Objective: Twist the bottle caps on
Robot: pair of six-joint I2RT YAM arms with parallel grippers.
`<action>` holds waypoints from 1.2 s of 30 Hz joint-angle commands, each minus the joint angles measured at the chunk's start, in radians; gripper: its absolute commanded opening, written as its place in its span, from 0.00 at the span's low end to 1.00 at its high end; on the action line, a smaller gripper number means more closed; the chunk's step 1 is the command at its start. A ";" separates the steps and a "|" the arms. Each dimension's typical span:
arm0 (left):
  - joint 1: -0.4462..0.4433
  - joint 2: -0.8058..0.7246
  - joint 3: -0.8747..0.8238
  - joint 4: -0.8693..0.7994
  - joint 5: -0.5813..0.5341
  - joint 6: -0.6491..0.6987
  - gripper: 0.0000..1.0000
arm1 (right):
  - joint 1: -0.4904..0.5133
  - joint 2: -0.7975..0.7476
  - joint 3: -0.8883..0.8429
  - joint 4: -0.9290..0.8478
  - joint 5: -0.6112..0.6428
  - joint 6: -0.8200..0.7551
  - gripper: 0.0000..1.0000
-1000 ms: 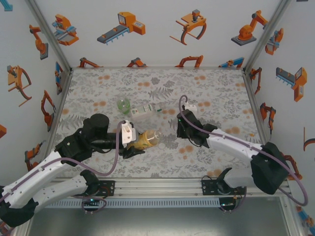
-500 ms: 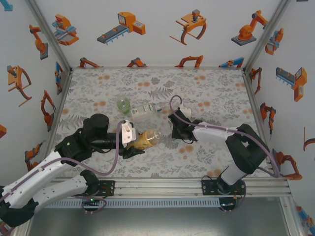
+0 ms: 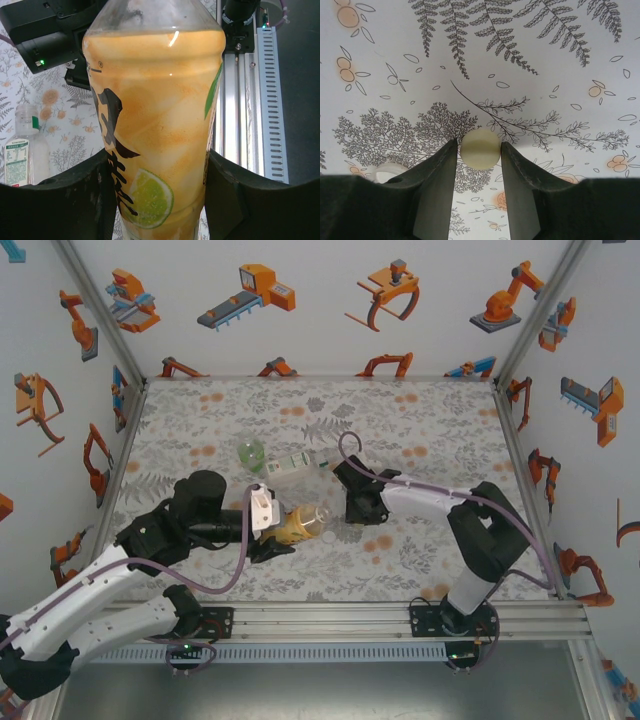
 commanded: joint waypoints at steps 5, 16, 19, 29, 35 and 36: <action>-0.004 -0.002 0.036 -0.004 0.012 0.002 0.00 | -0.008 0.073 0.077 -0.120 -0.044 -0.041 0.39; -0.004 -0.010 0.030 -0.008 0.007 0.000 0.00 | -0.011 0.101 0.107 -0.124 -0.016 -0.067 0.41; -0.004 -0.009 0.029 -0.010 0.005 0.001 0.00 | -0.011 0.109 0.115 -0.123 -0.016 -0.075 0.41; -0.004 -0.006 0.026 -0.006 0.007 0.002 0.00 | -0.012 0.108 0.116 -0.126 -0.021 -0.096 0.35; -0.004 0.000 0.021 -0.008 0.001 0.011 0.00 | -0.011 0.052 0.115 -0.148 -0.010 -0.115 0.25; -0.004 0.002 0.020 -0.011 -0.001 0.015 0.00 | -0.012 0.036 0.115 -0.154 -0.013 -0.123 0.24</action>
